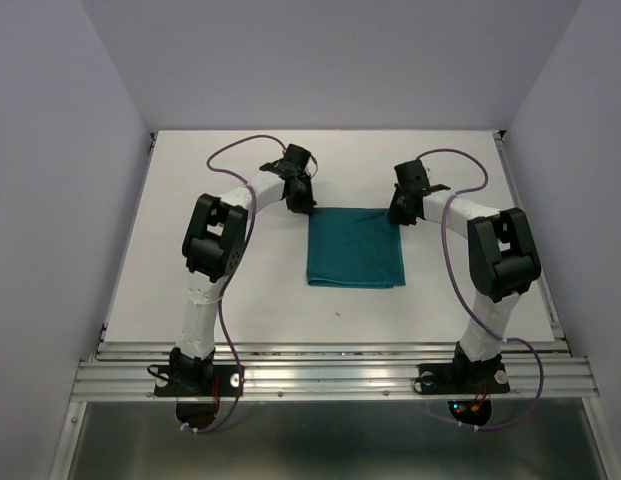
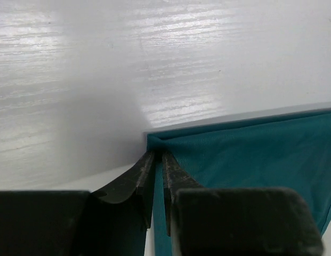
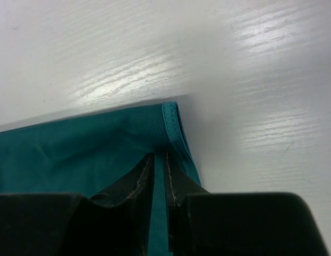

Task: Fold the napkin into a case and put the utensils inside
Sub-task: Smooth out the square-folded napkin at the center of the board, then pick up the top corner of the square-folded napkin from the center of the board, then fold the top corner of the square-folded napkin at the center of the board.

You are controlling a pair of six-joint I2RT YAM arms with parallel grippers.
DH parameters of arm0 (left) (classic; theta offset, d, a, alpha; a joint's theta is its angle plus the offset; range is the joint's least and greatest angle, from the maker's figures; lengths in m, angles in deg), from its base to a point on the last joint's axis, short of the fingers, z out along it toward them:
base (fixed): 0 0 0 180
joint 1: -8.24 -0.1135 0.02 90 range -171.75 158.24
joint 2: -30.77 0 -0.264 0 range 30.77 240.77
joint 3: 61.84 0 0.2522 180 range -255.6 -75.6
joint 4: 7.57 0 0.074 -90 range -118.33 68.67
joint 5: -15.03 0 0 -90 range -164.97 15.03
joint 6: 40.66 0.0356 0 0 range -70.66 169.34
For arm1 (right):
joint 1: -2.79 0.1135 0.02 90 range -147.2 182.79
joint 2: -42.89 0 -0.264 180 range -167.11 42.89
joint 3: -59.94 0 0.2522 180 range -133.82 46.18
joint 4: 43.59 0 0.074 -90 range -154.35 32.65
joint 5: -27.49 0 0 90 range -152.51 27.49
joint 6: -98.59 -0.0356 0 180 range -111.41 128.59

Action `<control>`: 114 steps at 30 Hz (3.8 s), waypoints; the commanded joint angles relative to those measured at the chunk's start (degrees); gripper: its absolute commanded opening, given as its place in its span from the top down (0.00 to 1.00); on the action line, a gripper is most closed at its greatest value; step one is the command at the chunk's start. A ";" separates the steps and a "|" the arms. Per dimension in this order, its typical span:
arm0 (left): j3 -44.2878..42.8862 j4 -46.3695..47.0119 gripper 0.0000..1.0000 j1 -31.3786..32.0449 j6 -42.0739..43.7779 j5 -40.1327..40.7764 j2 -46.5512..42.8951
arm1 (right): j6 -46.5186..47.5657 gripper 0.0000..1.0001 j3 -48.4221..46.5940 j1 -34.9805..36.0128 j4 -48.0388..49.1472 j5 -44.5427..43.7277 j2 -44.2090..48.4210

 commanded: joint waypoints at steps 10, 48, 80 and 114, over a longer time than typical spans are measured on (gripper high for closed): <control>2.32 -0.30 0.80 0.46 -0.37 4.01 -6.09 | 0.97 0.81 1.01 -1.44 0.40 5.05 4.08; 42.22 7.26 0.77 14.43 -5.03 -5.05 -29.21 | -10.64 0.64 34.33 -1.44 -3.30 17.45 33.17; 33.00 2.33 0.77 10.92 -3.53 0.58 -35.72 | -9.06 0.99 31.52 -0.92 -3.65 17.36 33.52; 34.40 2.33 0.77 2.57 -5.82 1.37 -36.52 | -3.69 0.98 -10.23 6.47 1.98 18.68 -1.63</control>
